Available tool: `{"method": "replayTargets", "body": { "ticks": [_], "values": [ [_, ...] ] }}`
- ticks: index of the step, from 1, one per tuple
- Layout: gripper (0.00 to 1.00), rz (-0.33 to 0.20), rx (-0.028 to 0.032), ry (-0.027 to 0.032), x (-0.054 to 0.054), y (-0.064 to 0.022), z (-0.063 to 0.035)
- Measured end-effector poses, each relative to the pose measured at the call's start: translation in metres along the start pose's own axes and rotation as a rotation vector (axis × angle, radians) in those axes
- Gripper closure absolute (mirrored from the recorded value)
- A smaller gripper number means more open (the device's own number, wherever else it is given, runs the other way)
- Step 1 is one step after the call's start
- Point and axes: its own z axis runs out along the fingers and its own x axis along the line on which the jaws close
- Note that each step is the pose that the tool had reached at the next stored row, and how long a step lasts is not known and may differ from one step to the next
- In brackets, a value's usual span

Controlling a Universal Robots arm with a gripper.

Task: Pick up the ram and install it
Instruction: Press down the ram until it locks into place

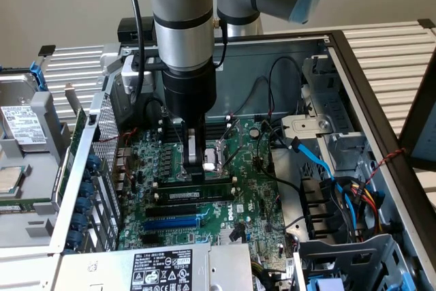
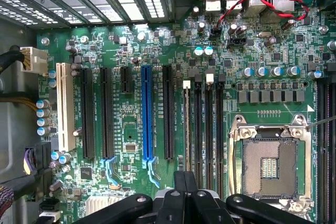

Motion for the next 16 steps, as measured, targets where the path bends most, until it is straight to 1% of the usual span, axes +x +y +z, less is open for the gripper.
{"method": "replayTargets", "body": {
  "ticks": [16],
  "values": [
    [0.89,0.005,-0.0004,0.0002,0.0,-0.0001,0.0]
  ]
}}
